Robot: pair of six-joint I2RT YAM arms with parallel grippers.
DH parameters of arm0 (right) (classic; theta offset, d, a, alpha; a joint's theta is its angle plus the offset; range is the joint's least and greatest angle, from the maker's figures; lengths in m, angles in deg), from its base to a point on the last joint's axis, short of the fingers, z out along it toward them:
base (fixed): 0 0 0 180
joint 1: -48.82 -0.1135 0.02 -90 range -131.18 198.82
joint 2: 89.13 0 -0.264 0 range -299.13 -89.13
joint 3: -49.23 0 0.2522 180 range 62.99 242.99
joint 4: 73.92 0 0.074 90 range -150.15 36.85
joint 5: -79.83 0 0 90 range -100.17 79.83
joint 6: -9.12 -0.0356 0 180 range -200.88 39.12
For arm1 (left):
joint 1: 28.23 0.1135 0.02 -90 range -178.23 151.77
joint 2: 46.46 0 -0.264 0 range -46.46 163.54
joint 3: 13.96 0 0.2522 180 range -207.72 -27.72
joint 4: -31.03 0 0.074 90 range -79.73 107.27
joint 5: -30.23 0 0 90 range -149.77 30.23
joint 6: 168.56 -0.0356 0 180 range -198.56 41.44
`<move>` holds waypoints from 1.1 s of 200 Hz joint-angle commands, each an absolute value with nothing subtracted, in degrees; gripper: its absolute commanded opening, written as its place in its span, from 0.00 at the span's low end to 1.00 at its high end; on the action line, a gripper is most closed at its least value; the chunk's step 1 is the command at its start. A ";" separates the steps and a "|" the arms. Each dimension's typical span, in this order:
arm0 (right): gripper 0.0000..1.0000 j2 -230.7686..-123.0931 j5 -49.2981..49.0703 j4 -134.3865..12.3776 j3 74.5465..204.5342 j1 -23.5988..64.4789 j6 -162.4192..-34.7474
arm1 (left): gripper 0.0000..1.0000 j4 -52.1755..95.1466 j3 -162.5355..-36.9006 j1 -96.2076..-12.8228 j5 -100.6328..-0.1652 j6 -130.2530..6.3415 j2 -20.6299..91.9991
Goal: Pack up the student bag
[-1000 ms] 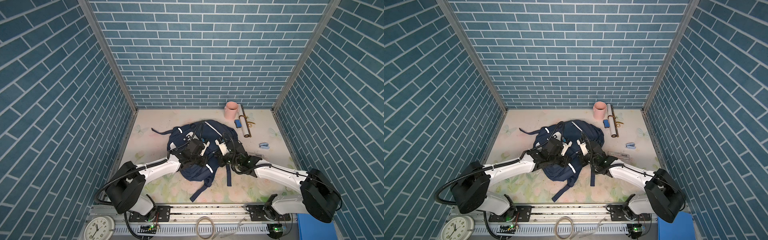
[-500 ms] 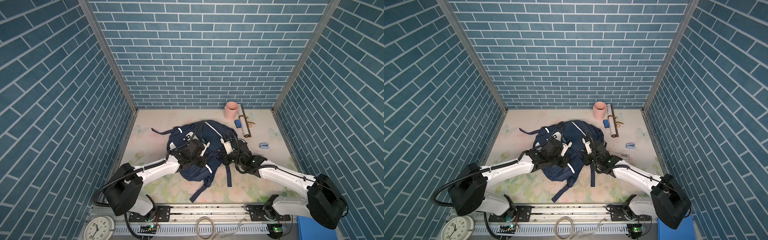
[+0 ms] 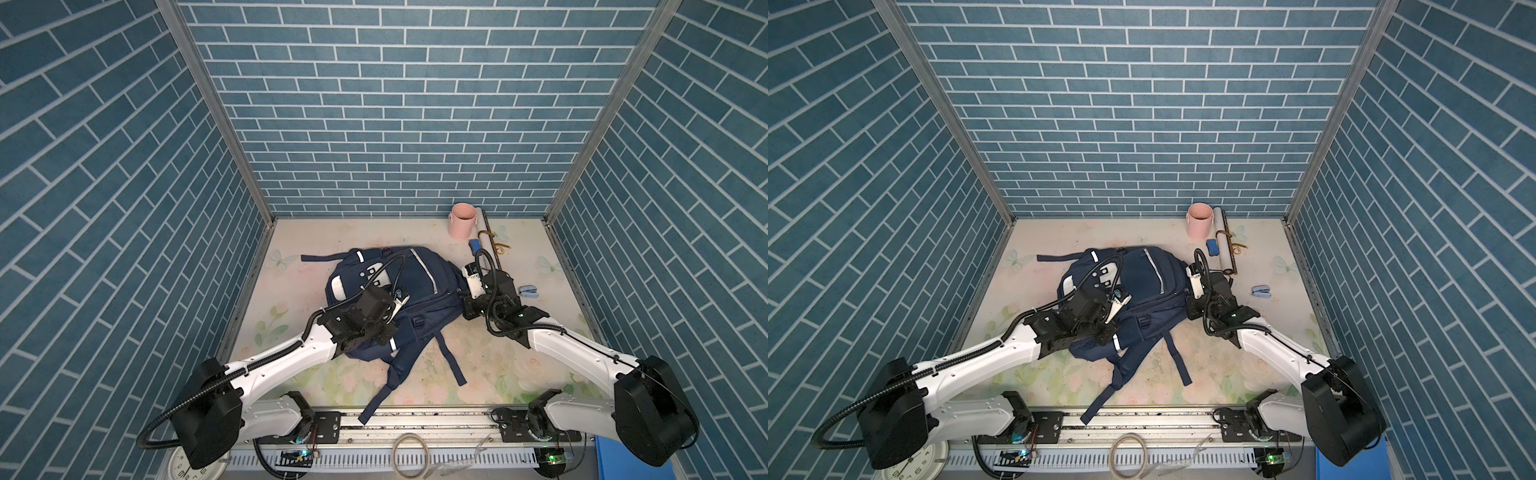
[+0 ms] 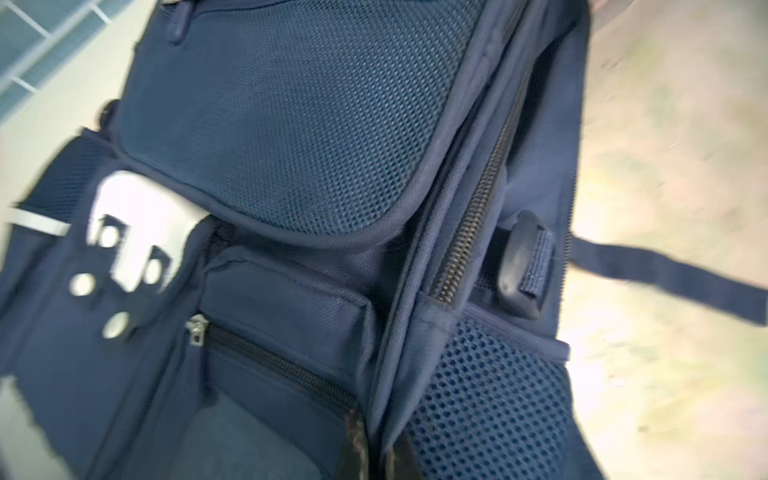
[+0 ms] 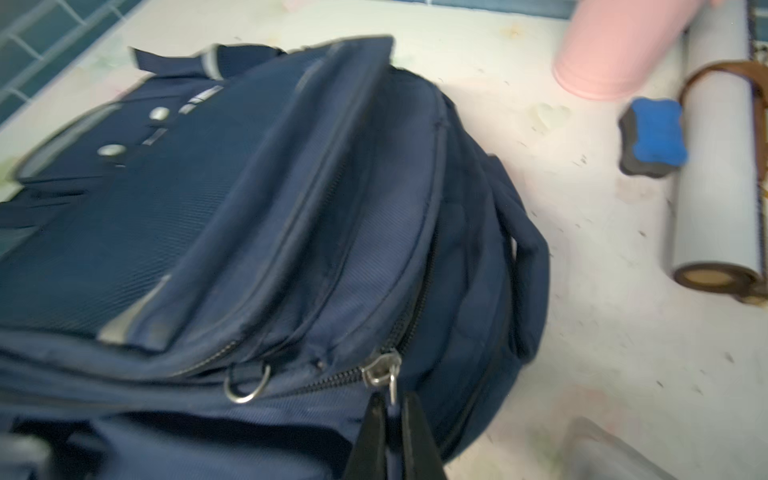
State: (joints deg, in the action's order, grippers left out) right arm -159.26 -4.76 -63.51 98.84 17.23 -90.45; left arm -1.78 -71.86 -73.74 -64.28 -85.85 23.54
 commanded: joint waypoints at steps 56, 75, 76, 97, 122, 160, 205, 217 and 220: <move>0.00 -159.48 -2.73 -72.47 94.54 12.19 -92.60 | 0.55 -10.73 -79.98 -69.36 -75.67 -65.52 26.10; 0.00 -158.86 -2.57 -72.68 94.50 11.18 -92.84 | 0.55 -7.72 -77.62 -69.51 -66.54 -48.01 25.57; 0.00 -158.84 -2.59 -72.66 94.52 11.10 -92.84 | 0.55 -7.36 -77.45 -69.56 -66.10 -47.03 25.55; 0.00 -158.13 -3.35 -70.65 94.80 9.86 -93.35 | 0.55 -1.08 -75.21 -71.67 -62.33 -31.89 24.03; 0.00 -155.88 -4.10 -70.10 92.86 7.99 -94.53 | 0.56 6.76 -72.63 -77.86 -68.35 -16.23 20.07; 0.00 -152.61 -2.78 -71.87 89.84 5.02 -96.09 | 0.57 20.44 -64.76 -81.96 -69.26 3.70 17.92; 0.00 -150.05 -1.76 -69.84 89.05 3.03 -95.57 | 0.56 28.65 -61.40 -88.55 -71.67 13.38 23.93; 0.00 -149.67 -1.15 -69.41 89.00 3.03 -95.06 | 0.56 29.48 -61.05 -90.10 -73.98 15.18 24.85; 0.00 -149.68 -1.00 -69.32 89.06 3.03 -94.92 | 0.56 29.73 -60.89 -90.35 -74.35 15.45 25.09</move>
